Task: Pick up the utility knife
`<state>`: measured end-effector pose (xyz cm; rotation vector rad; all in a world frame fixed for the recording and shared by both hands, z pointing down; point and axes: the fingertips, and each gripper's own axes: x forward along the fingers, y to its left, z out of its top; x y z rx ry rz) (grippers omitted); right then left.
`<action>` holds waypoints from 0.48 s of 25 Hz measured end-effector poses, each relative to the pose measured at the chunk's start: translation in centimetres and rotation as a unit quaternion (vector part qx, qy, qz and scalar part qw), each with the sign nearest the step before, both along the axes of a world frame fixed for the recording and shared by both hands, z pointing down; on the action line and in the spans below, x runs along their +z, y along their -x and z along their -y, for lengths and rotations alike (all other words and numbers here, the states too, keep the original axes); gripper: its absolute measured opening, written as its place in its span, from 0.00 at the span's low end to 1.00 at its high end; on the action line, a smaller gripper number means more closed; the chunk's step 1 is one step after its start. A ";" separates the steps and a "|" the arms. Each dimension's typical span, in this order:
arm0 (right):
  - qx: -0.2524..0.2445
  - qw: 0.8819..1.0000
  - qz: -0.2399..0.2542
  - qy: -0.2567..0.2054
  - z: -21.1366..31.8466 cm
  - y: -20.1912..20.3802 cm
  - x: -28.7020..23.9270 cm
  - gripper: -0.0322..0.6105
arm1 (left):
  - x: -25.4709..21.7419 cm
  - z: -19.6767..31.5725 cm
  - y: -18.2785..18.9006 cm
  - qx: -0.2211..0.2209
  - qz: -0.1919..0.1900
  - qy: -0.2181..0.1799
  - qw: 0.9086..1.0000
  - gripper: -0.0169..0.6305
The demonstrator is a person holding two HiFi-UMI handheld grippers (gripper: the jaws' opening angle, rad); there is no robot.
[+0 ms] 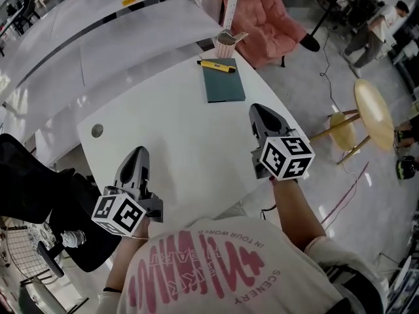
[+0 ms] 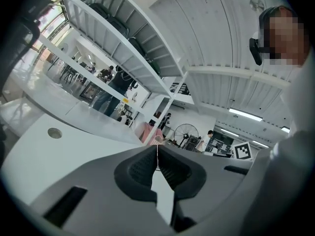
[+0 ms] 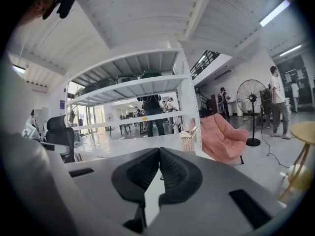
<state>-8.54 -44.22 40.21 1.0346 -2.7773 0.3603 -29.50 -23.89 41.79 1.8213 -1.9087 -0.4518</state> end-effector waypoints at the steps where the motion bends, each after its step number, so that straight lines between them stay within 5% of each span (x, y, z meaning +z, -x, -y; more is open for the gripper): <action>1: -0.003 1.000 -0.002 0.005 0.8 0.0 0.5 0.07 | 0.3 0.4 -0.1 -0.004 0.001 0.006 1.000 0.07; 12: -0.088 0.994 -0.026 0.059 11.8 2.1 4.9 0.07 | 1.9 8.5 -2.1 -0.074 -0.012 0.034 0.997 0.07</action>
